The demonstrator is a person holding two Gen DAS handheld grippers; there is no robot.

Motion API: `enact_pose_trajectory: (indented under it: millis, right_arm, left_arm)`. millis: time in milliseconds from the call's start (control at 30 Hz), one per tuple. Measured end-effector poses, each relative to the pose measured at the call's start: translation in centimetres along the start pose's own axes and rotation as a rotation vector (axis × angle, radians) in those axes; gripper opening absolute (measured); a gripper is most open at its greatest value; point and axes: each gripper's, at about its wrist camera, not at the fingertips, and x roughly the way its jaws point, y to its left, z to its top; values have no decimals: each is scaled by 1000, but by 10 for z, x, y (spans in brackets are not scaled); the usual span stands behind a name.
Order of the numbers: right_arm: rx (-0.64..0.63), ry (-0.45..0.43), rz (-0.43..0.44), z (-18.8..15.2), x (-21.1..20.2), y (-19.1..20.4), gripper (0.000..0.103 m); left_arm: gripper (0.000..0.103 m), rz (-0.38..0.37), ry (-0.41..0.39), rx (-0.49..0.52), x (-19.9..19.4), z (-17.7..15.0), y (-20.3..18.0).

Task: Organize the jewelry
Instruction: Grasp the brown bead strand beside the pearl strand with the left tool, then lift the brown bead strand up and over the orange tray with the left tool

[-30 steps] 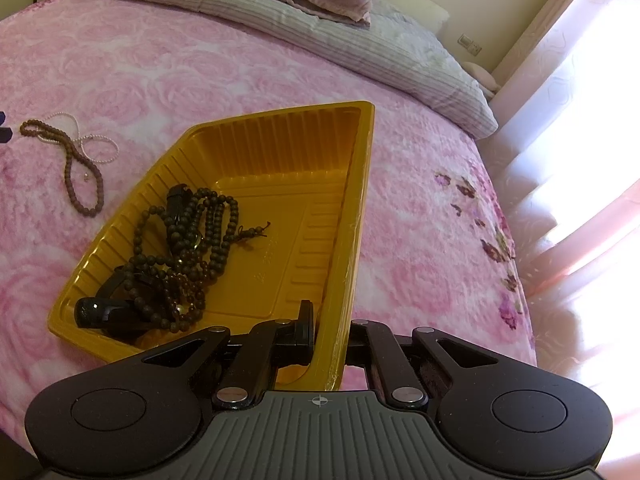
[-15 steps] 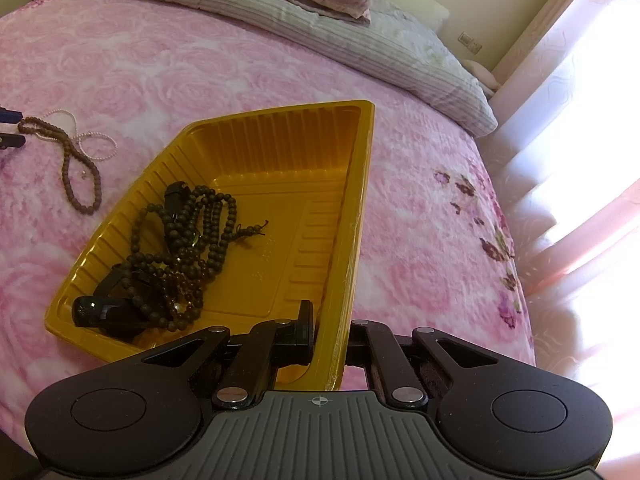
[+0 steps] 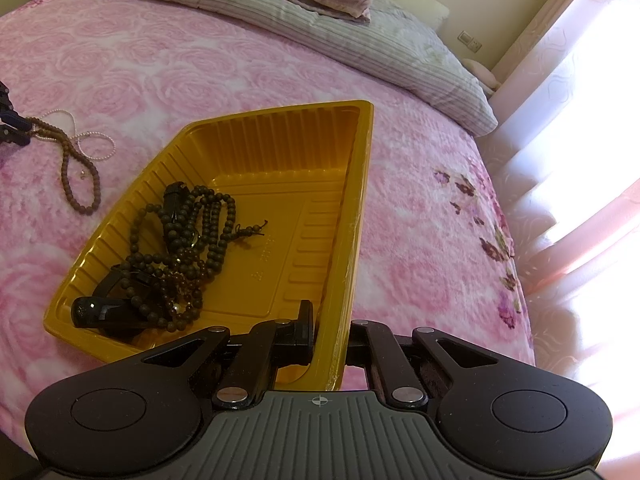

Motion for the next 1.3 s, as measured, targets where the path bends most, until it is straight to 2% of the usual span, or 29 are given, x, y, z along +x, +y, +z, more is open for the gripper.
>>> enact_pose_trajectory:
  millis: [200,300,500,933,1300]
  right_arm:
    - [-2,-3,-2,0,-1,2,7]
    - [-5,-4,-4,1,-1,3,7]
    - [-10,-10,-6,2,-3,5,7]
    - [-16,-13,-10,1,-5,7,7]
    - [-18,-14,-12,2,-6,8,7]
  left_arm:
    - [5,37,-35,-70,-23,-1,0]
    - [5,61,-90,-110,-47,4,4]
    - [5,83,-207,-119,-102,32,9]
    - [5,111,-377,-67,-190,89,2]
    - [5,111,-427,-45,-223,109,1]
